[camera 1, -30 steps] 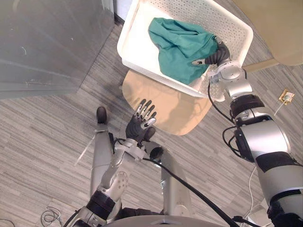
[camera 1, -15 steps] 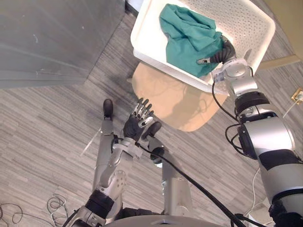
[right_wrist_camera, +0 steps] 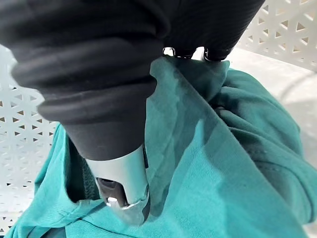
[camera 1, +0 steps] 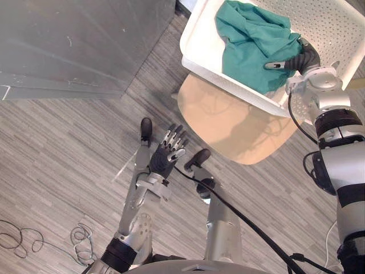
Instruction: Pick up the laundry basket with both hands and put the clothes into the washing machine.
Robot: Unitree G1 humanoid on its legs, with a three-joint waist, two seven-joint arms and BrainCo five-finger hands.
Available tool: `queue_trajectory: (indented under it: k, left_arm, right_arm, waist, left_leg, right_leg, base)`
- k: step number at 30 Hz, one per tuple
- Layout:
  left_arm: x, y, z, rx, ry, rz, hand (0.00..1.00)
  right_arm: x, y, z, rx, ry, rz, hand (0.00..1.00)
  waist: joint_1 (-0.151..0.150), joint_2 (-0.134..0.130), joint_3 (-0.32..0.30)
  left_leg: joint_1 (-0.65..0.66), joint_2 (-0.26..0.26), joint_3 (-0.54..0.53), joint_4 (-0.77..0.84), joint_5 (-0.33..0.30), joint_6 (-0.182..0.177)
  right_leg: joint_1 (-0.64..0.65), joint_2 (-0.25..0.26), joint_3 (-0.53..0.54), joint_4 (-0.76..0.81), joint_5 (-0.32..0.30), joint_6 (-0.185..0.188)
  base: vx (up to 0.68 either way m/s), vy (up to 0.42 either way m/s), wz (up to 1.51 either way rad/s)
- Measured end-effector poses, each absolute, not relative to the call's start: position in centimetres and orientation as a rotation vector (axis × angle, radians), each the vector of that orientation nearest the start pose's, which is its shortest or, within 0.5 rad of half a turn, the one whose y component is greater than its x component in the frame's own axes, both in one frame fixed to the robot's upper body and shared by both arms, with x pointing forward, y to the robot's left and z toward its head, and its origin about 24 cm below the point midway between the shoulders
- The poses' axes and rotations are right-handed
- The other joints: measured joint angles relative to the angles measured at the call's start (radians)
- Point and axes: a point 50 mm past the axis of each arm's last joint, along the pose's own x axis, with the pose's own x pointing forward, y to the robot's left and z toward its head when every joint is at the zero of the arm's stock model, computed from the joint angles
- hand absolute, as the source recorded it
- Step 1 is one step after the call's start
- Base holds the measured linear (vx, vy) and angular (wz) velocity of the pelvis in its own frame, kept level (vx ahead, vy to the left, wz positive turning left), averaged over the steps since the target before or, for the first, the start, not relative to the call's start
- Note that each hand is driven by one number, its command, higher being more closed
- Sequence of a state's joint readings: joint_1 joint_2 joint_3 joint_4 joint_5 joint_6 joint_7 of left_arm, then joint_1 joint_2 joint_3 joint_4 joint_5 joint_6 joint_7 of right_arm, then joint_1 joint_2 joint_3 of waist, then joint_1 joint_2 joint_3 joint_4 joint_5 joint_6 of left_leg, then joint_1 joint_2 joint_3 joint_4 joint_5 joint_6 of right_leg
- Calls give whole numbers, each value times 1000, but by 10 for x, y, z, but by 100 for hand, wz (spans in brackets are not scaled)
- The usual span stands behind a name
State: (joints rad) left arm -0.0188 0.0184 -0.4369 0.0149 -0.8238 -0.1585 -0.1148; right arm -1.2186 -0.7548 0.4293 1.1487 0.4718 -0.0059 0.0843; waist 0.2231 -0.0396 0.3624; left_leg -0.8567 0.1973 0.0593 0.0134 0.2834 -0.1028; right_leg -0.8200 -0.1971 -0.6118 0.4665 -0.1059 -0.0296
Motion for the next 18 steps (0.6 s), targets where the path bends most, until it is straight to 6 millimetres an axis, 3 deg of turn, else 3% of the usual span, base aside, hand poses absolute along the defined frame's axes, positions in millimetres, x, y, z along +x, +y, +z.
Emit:
queue_trajectory:
  k: [6,11,15,18]
  left_arm:
    - [228,54,45,-833,26,-434,0]
    - [228,53,44,-836,31,-428,0]
    - [229,59,42,-819,31,-399,0]
    - [227,64,39,-806,33,-386,0]
  right_arm:
    - [400,-287,228,-338,-13,-91,100]
    - [405,-264,196,-241,-12,-60,100]
    - [406,-239,178,-121,-47,-65,100]
    - [404,-219,179,42,-133,-35,100]
  waist:
    - [1,14,-54]
    - [-5,14,-54]
    - [-4,12,-53]
    - [-11,5,-49]
  left_leg:
    - [5,-5,-5,2,17,0]
    - [37,6,-6,37,-3,-3]
    - [37,45,-12,170,-81,-5]
    - [44,80,-9,275,-143,-6]
  right_leg:
    - [2,-13,-6,31,-24,0]
    - [53,-4,-9,16,-26,-1]
    - [129,44,-4,-36,-7,-3]
    - [180,78,13,-53,2,-4]
  base:
    - [65,-105,8]
    - [44,-90,-1]
    - [39,-85,-17]
    - [48,-118,-32]
